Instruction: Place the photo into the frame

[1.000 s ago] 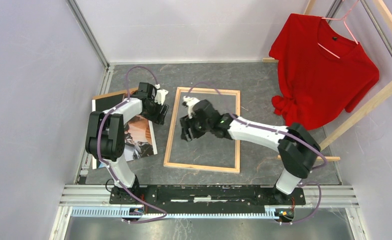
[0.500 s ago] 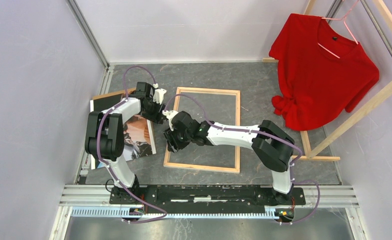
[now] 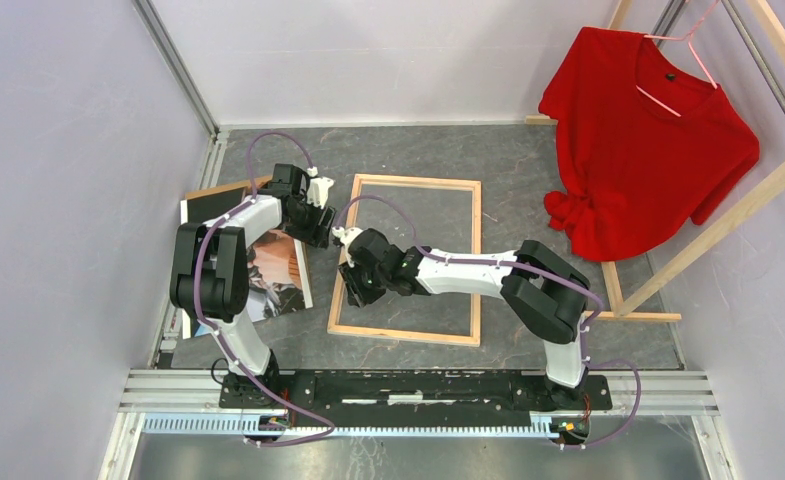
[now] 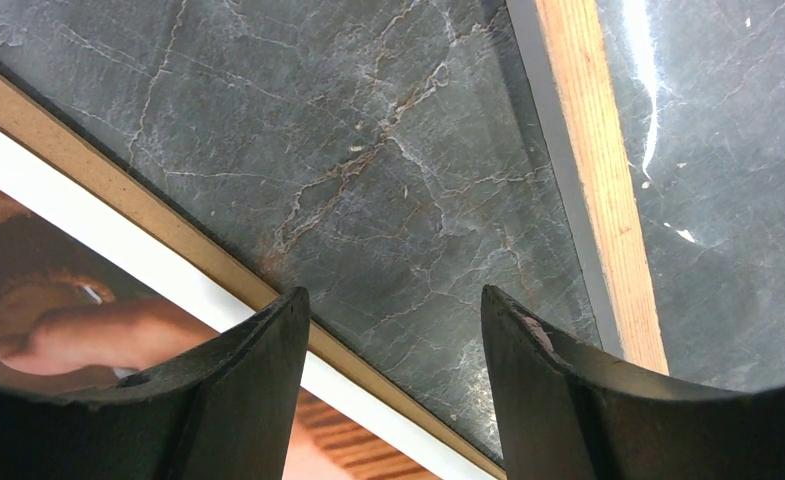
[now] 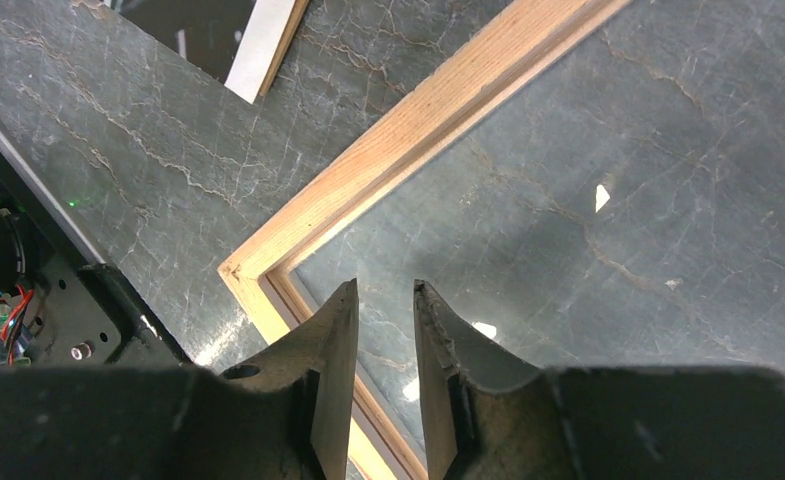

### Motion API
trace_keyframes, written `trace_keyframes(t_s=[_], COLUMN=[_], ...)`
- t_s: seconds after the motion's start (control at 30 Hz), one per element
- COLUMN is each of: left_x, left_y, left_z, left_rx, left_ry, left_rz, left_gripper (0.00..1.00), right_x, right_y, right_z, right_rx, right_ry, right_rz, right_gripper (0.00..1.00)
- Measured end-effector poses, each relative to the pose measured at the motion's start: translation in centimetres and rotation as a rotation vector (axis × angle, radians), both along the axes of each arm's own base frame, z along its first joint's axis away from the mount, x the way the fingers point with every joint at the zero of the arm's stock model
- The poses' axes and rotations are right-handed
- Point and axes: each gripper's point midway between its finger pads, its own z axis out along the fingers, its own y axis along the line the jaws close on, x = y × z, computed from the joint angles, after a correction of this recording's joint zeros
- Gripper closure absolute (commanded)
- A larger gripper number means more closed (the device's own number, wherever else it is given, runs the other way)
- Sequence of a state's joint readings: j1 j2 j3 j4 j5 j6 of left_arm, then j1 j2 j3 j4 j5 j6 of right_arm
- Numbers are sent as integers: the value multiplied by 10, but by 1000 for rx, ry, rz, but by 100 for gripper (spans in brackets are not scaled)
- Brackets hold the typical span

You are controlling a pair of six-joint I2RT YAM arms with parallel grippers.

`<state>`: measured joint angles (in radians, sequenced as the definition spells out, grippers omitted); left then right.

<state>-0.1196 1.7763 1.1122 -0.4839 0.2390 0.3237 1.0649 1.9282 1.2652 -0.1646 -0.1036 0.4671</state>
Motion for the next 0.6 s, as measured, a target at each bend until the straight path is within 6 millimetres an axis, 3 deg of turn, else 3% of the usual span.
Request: trace_keyframes(t_s=[0.6], left_x=[0], left_y=[-1], left_z=[0], left_rx=[0], left_ry=[0], left_rz=[-3], left_gripper=[30], right_x=[-2], right_y=[-5], right_z=[-21], right_rx=[-32], right_ry=[15], right_rz=[-3], right_gripper=[73])
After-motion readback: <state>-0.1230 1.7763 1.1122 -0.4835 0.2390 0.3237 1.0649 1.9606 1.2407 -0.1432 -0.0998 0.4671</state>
